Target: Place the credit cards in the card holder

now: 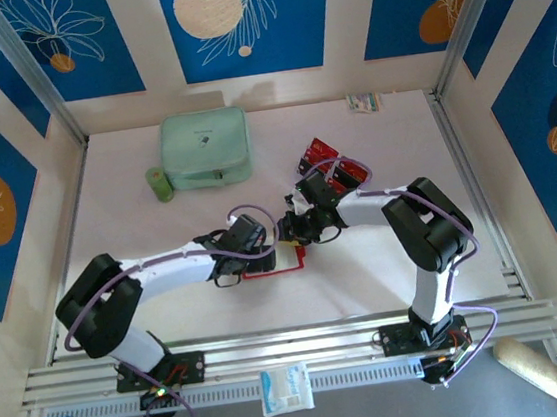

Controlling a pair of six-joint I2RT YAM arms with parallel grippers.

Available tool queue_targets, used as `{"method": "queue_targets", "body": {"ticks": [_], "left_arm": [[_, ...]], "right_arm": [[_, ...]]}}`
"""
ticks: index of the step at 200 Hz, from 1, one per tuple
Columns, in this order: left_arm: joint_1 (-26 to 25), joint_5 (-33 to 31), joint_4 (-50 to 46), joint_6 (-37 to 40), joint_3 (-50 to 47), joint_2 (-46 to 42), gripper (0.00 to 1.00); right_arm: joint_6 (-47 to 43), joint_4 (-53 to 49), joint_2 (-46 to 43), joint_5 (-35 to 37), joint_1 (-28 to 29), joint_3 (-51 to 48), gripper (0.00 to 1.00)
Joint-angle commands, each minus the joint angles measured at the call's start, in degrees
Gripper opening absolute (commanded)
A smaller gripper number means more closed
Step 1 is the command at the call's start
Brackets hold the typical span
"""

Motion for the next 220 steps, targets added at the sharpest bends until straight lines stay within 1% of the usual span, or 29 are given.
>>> {"method": "queue_targets", "body": {"ticks": [1,34,65,96,127,174,220], "left_arm": [[-0.35,-1.83,-3.01,0.39,0.7,-3.31,0.9],[0.04,-3.63,-5.21,0.74,1.46,-7.76,0.93],[1.09,-4.97,-6.99,0.74,0.77,-12.58,0.94],[2.65,-5.63,-8.15,0.52,-0.86,-17.35,0.95],[4.28,-5.99,-8.89,0.39,-2.08,-20.81,0.95],[5.76,-5.52,-9.11,0.44,-2.93,-22.29,0.95],[6.11,-5.18,-8.34,0.3,-3.5,-21.53,0.95]], "right_arm": [[1.18,-2.17,-1.96,-2.34,0.37,1.15,0.35],[1.09,-4.68,-3.78,-1.83,1.91,3.4,0.35],[2.0,-5.78,-3.65,-0.95,4.04,5.73,0.39],[3.15,-5.94,-0.9,-0.43,6.35,8.73,0.4],[4.11,-5.72,4.19,0.39,8.67,12.19,0.41],[5.67,-3.5,10.71,0.83,10.54,14.49,0.41],[5.79,-2.73,9.68,-0.22,10.21,14.0,0.41]]}}
